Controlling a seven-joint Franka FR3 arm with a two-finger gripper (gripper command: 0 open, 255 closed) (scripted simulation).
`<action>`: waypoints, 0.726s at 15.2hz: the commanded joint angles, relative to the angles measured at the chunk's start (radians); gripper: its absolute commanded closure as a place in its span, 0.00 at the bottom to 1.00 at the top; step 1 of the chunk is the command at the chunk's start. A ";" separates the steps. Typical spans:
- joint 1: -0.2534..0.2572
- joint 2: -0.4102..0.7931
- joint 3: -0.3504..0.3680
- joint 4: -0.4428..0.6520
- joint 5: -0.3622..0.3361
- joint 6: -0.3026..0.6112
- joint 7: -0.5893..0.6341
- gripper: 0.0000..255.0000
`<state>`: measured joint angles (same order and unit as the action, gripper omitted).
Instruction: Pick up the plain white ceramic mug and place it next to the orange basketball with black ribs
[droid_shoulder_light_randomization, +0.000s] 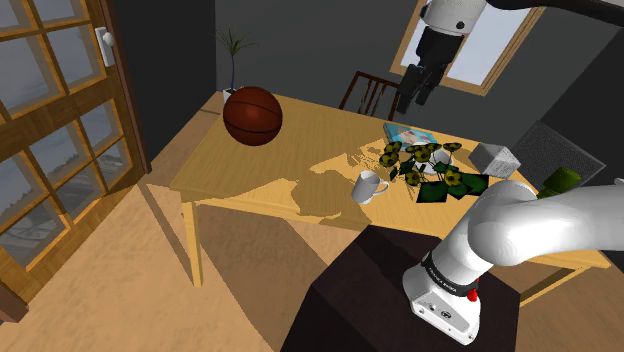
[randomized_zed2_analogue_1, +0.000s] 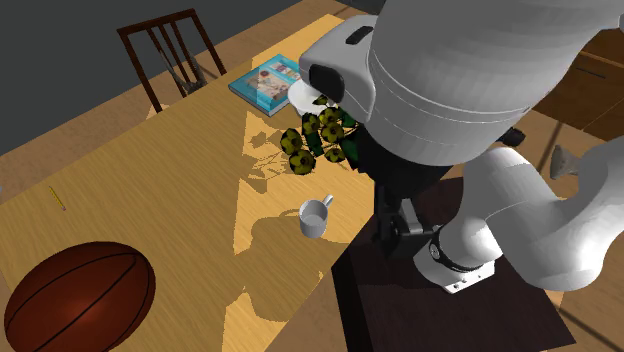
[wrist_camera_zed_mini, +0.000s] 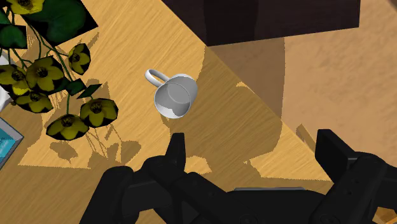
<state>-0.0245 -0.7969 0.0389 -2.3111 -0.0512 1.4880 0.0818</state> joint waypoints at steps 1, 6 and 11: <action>0.000 0.000 0.000 0.000 0.000 0.000 0.000 0.00; -0.010 -0.030 -0.054 -0.180 -0.025 0.170 -0.048 0.00; -0.028 -0.017 -0.114 -0.331 -0.054 0.355 -0.096 0.00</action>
<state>-0.0465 -0.8237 -0.0588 -2.6168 -0.0967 1.8007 -0.0002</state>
